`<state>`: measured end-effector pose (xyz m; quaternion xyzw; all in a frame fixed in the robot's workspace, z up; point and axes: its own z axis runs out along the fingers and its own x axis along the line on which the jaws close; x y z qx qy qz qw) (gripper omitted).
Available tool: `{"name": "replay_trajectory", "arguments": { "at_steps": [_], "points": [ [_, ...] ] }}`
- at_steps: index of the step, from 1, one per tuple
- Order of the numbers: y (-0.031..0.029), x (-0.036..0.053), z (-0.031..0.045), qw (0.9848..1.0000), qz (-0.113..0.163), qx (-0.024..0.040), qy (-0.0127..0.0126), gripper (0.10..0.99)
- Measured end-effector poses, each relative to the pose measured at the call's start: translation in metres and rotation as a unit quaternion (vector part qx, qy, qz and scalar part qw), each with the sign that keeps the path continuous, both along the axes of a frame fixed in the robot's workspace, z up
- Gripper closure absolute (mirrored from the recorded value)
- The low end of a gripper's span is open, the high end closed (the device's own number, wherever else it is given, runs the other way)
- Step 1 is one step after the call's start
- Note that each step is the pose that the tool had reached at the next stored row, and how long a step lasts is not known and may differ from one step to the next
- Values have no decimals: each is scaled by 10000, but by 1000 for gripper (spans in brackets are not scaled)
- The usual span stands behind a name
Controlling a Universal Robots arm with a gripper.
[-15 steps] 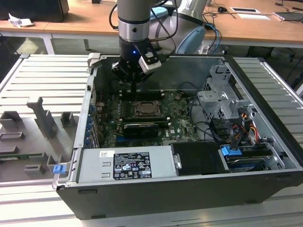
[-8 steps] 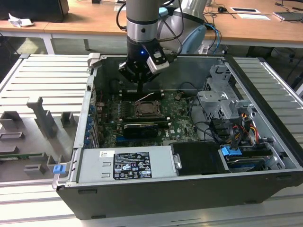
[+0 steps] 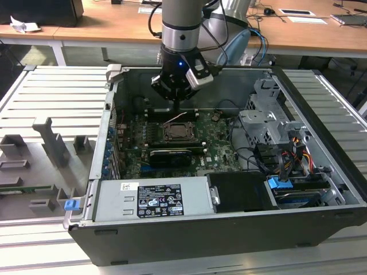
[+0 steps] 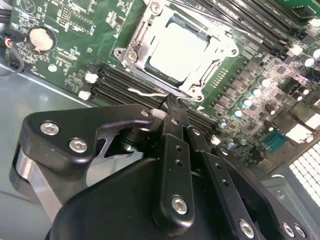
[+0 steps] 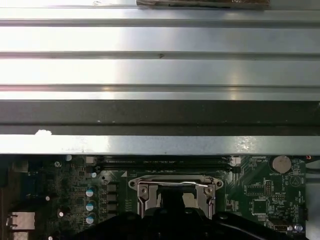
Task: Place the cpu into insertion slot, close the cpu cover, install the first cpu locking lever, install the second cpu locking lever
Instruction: 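Install the first cpu locking lever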
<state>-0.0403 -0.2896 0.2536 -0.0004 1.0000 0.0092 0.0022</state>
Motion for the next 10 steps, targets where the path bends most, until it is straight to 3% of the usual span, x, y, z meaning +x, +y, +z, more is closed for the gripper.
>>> {"name": "replay_trajectory", "arguments": {
  "at_steps": [5, 7, 8, 10],
  "points": [
    [-22, 29, -4, 10000, -1, 46, 0, 980],
    [-46, 30, -8, 9998, -1, 211, 0, 980],
    [-53, 30, -10, 9997, 0, 263, 0, 980],
    [-62, 30, -18, 9996, -1, 273, -1, 980]
  ]
}}
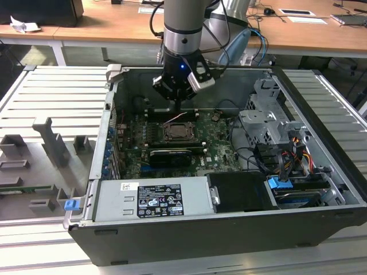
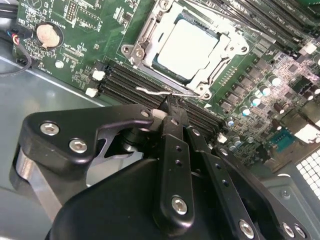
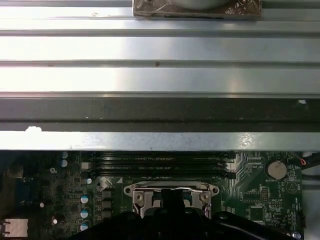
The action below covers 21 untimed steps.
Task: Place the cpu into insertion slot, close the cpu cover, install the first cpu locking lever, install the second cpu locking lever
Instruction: 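Install the first cpu locking lever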
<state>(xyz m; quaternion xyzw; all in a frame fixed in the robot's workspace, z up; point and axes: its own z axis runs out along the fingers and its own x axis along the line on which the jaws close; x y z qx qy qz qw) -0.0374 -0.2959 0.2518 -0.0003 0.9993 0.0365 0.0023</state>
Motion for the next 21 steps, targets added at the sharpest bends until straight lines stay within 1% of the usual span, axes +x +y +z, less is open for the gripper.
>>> {"name": "replay_trajectory", "arguments": {
  "at_steps": [7, 16, 18, 19, 20, 21],
  "points": [
    [-2, 0, -46, 10000, 0, -1, 0, 980],
    [-2, 0, -60, 10000, 0, 0, 0, 980],
    [-2, 0, -74, 10000, 0, 0, -1, 980],
    [-12, 0, -170, 9999, 31, 157, -4, 980],
    [2, 7, -212, 9995, 276, 159, -4, 980],
    [4, 16, -218, 9995, 275, 163, -4, 980]
  ]
}}
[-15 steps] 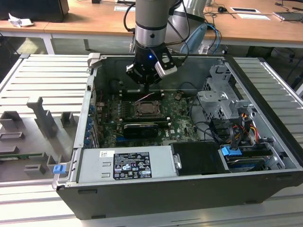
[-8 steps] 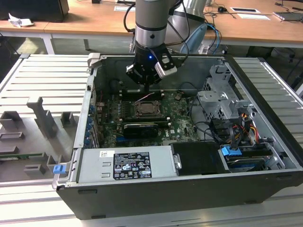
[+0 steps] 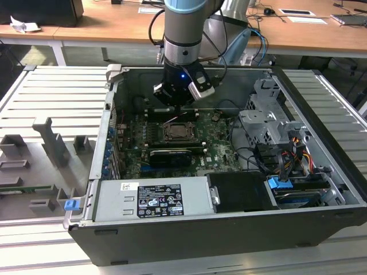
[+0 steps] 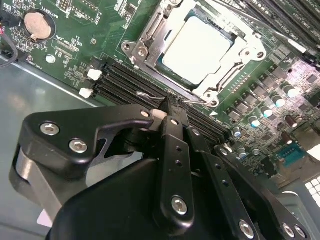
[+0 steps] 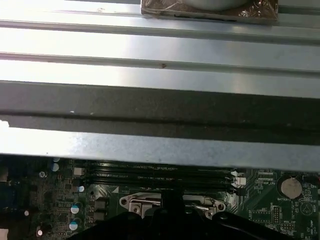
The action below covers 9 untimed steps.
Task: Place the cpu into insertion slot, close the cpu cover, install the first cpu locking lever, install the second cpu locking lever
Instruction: 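Install the first cpu locking lever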
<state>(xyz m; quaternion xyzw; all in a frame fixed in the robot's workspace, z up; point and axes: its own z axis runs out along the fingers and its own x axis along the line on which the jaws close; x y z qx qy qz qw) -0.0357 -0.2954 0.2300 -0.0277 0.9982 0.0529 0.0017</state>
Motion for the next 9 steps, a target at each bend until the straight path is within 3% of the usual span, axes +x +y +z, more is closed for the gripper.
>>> {"name": "replay_trajectory", "arguments": {
  "at_steps": [9],
  "points": [
    [44, 89, -65, 10000, -1, 24, 0, 980]
  ]
}}
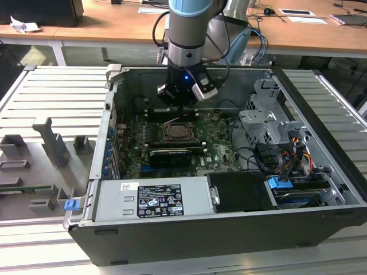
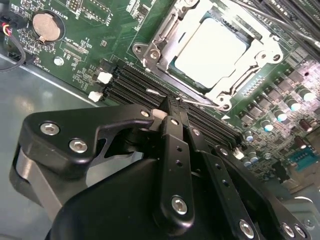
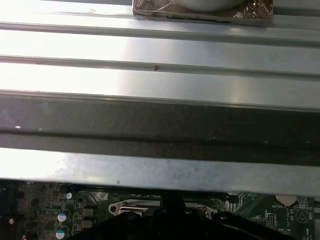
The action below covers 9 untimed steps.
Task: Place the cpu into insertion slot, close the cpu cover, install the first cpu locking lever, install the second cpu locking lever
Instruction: 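Install the first cpu locking lever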
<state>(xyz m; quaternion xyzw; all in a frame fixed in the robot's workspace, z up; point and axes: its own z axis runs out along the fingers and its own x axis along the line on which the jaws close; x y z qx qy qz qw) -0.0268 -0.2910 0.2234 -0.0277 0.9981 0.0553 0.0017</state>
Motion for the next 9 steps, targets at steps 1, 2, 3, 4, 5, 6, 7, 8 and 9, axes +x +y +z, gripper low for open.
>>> {"name": "replay_trajectory", "arguments": {
  "at_steps": [1, 2, 3, 4, 5, 6, 7, 8, 9],
  "points": [
    [2, 10, -8, 10000, 0, 0, 0, 980],
    [3, 17, -14, 10000, 0, 0, 0, 980],
    [5, 23, -22, 10000, 0, 0, 0, 980],
    [5, 27, -27, 10000, 0, 0, 0, 980],
    [5, 28, -32, 10000, 0, 0, -1, 980],
    [5, 28, -36, 10000, 0, 0, 0, 980],
    [5, 28, -39, 10000, 0, 0, 0, 980],
    [5, 28, -42, 10000, 0, 0, 0, 980],
    [5, 28, -45, 10000, 0, 0, 0, 980]
  ]
}}
